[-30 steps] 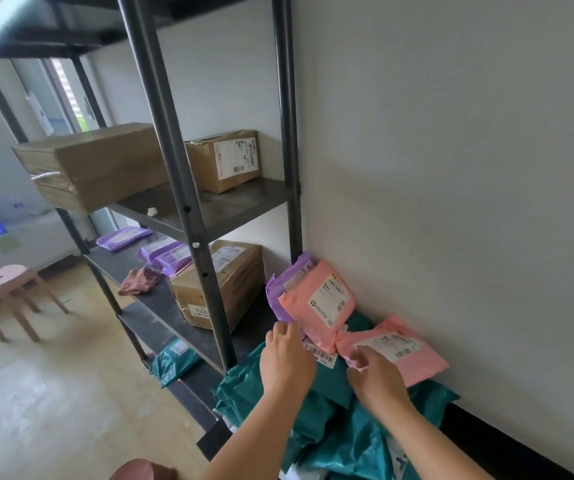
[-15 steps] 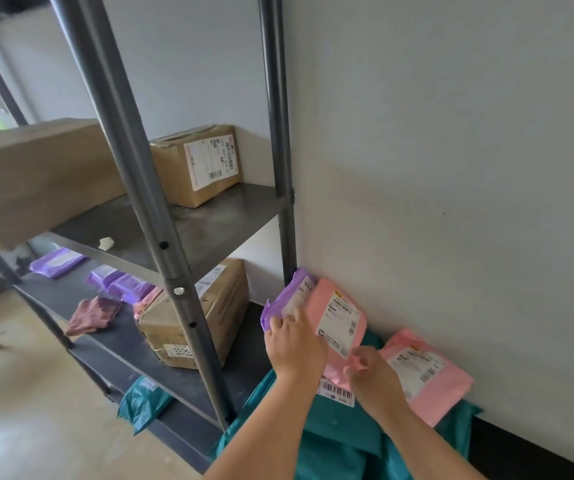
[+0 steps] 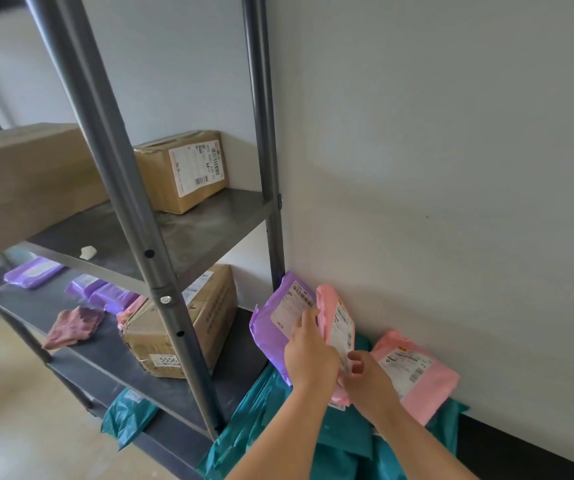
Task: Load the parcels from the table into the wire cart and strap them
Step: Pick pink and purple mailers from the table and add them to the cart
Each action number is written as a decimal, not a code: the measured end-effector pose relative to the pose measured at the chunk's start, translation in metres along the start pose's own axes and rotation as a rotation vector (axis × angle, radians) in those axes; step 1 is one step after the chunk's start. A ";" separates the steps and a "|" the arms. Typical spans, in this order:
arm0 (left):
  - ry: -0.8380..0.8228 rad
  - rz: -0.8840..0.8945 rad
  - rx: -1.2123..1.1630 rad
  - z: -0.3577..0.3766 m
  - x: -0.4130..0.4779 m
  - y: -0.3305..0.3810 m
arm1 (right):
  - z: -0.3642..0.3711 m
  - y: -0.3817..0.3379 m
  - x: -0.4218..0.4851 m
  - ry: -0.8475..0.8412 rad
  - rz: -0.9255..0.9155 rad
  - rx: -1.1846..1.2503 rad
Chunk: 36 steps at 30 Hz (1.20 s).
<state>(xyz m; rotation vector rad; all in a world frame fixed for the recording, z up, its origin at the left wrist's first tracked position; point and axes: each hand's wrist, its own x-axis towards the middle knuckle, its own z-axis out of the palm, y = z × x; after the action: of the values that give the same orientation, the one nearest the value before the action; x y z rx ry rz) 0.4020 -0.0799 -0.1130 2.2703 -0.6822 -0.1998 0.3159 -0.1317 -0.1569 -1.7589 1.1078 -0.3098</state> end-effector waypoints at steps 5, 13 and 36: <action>0.087 -0.038 -0.047 -0.006 -0.013 0.007 | -0.020 0.005 -0.010 -0.007 -0.025 0.039; 0.366 0.069 0.076 -0.015 -0.051 0.033 | -0.061 0.019 -0.040 0.063 -0.061 0.031; -0.042 0.040 0.044 0.084 -0.239 0.077 | -0.197 0.161 -0.175 0.187 0.083 0.283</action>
<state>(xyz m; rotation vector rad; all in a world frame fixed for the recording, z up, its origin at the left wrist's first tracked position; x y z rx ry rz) 0.1401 -0.0502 -0.1336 2.2976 -0.7605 -0.2160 0.0069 -0.1262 -0.1515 -1.4517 1.2018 -0.5614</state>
